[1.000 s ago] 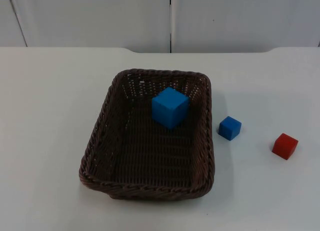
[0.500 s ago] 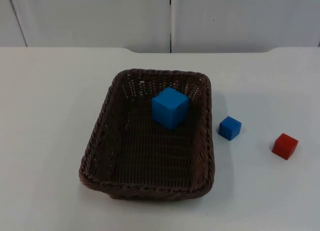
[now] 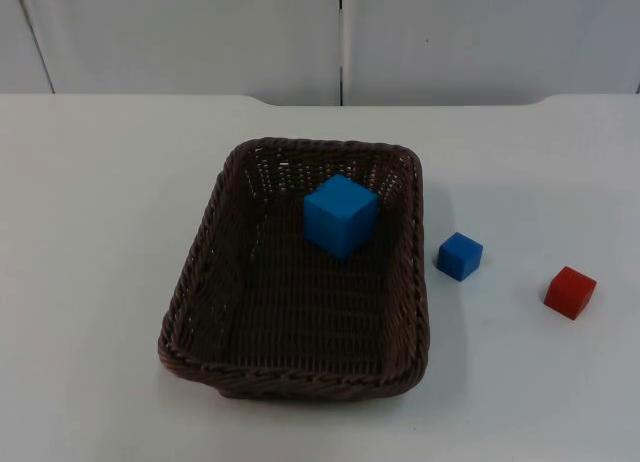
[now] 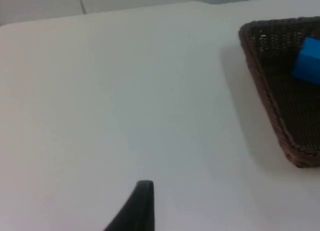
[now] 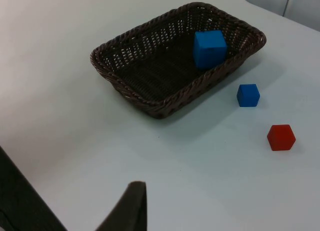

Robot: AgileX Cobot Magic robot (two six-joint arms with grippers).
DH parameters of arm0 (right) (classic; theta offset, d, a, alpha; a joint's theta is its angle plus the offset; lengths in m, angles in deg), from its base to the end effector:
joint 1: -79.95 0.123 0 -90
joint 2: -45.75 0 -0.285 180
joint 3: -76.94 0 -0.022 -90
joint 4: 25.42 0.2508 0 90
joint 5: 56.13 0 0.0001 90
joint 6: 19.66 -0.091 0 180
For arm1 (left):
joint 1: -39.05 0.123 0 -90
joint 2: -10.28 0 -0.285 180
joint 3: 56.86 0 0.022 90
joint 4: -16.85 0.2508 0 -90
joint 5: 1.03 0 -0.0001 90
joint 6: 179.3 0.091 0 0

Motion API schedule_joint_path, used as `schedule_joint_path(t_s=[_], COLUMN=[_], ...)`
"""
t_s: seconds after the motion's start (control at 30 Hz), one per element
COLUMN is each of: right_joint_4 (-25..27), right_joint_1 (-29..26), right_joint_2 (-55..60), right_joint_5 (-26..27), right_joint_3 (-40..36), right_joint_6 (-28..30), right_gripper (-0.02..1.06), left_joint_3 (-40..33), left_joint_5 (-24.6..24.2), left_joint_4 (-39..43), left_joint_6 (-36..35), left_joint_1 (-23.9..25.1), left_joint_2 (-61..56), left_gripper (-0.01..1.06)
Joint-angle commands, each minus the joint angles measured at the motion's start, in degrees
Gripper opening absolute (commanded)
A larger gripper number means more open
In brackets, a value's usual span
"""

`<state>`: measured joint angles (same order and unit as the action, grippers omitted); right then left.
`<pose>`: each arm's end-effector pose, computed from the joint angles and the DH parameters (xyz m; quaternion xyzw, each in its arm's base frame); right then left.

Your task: Pick up the basket with the left hand and place the largest block into the basket with the right hand.

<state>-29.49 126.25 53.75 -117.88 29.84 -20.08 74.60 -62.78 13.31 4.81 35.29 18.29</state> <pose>-0.0015 -0.0098 0.2832 -0.3300 0.7849 0.1749 0.4944 -0.0054 -0.0046 0.2762 0.0603 0.8560 -0.0293 0.5126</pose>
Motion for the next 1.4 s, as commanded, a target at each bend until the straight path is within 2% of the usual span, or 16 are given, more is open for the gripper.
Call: schedule_joint_path(t_s=[0.0, 0.3, 1.0, 1.13, 1.37], right_joint_4=[0.11, 0.11, 0.11, 0.11, 0.11], right_joint_1=[0.23, 0.23, -0.14, -2.89, -13.15], right_joint_2=[-0.21, -0.21, -0.21, -0.21, -0.21], right_joint_5=[0.17, 0.17, 0.14, 0.14, 0.14], right_joint_3=[-0.52, -0.52, -0.52, -0.52, -0.52], right_joint_6=[-0.19, -0.19, -0.19, -0.19, -0.19], right_gripper=[1.05, 1.05, 1.05, 1.05, 1.05], left_joint_3=[-0.26, -0.26, -0.26, -0.26, -0.26], left_joint_5=[0.11, 0.11, 0.11, 0.11, 0.11], left_joint_4=[0.31, 0.31, 0.31, 0.31, 0.31], left_joint_6=[-0.09, -0.09, -0.09, -0.09, -0.09], left_joint_1=[1.5, 5.2, 5.2, 5.2, 5.2], left_joint_2=[-0.23, -0.23, -0.23, -0.23, -0.23], left_gripper=[1.05, 1.05, 1.05, 1.05, 1.05])
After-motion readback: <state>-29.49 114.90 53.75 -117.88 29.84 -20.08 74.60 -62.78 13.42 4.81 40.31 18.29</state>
